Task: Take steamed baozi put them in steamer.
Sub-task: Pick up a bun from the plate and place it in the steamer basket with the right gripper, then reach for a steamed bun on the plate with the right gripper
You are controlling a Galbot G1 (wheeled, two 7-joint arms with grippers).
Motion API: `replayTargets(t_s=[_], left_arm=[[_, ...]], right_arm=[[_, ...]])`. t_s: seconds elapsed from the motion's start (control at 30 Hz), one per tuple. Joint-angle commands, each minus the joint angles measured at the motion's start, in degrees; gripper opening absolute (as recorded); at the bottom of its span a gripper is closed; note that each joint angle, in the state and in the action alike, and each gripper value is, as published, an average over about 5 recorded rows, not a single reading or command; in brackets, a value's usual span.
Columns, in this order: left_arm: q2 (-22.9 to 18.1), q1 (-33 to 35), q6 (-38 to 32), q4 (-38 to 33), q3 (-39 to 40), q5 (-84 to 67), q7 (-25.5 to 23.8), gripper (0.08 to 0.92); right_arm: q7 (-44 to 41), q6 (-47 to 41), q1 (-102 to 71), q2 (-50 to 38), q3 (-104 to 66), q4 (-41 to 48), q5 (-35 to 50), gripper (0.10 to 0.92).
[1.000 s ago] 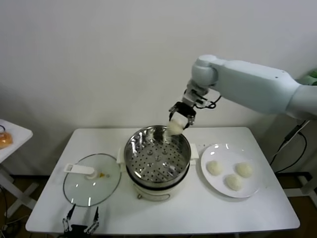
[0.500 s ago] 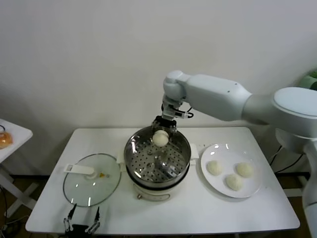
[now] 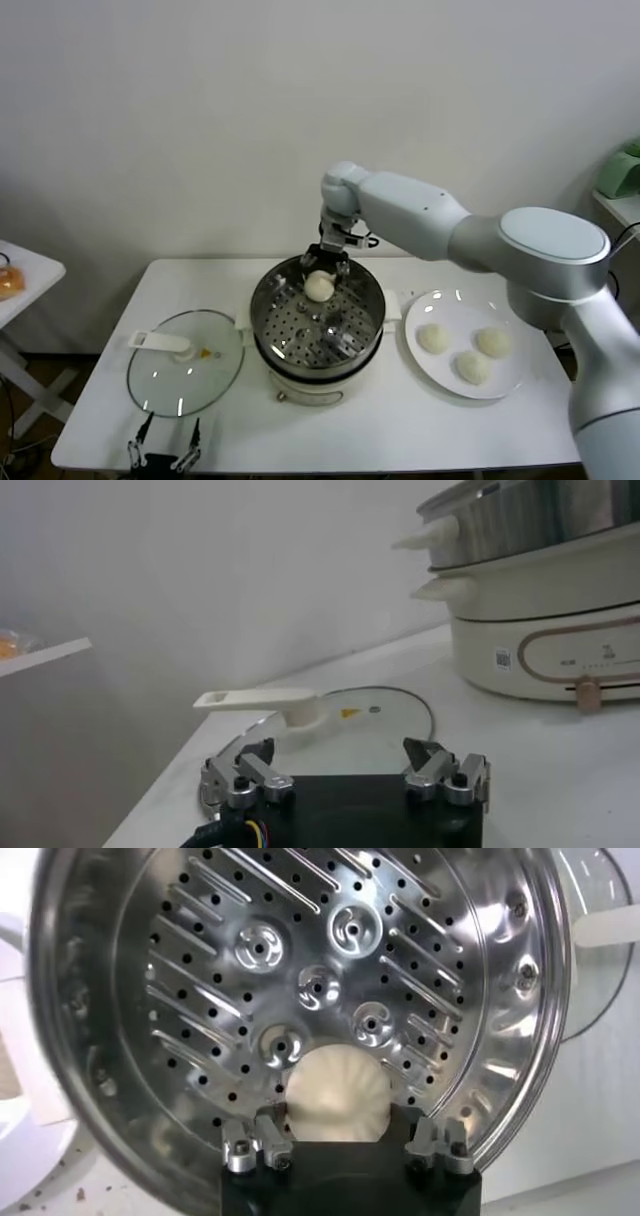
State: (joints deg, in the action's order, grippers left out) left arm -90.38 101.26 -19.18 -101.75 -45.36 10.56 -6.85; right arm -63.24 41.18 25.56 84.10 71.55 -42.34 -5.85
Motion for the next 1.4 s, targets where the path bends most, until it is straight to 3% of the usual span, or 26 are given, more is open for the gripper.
replayTargets(t_s=[0.03, 0.33, 0.53, 0.7, 0.8, 1.13, 1.4], left_arm=[[0.08, 0.15, 0.00, -0.26, -0.04, 0.07, -0.01, 0.823], [-0.01, 0.57, 0.18, -1.07, 0.11, 0.24, -0.03, 0.823], [-0.03, 1.40, 0.25, -2.10, 0.06, 0.39, -0.04, 0.823], [-0.01, 2.01, 0.31, -2.64, 0.01, 0.60, -0.03, 0.823], [0.05, 2.27, 0.27, -2.76, -0.03, 0.66, -0.03, 0.823], [0.27, 2.01, 0.26, -2.48, 0.20, 0.65, -0.21, 0.823], [0.27, 1.80, 0.20, -1.74, 0.10, 0.94, -0.18, 0.823]], right_arm=[[0.31, 1.40, -1.67, 1.75, -1.39, 3.71, -1.42, 0.705], [0.59, 0.10, 3.12, -1.12, 2.28, -1.50, 8.65, 0.816], [-1.22, -3.00, 12.80, -6.08, 10.74, -5.83, 19.04, 0.822], [-1.44, -16.94, 22.31, -12.14, 23.23, -12.29, 36.69, 0.823], [-0.32, -26.41, 26.74, -17.28, 29.68, -18.32, 41.58, 0.823], [8.96, -49.92, 31.98, -33.75, 39.66, -38.55, 44.76, 0.823], [11.40, -56.55, 23.42, -39.94, 36.97, -39.44, 40.65, 0.823]])
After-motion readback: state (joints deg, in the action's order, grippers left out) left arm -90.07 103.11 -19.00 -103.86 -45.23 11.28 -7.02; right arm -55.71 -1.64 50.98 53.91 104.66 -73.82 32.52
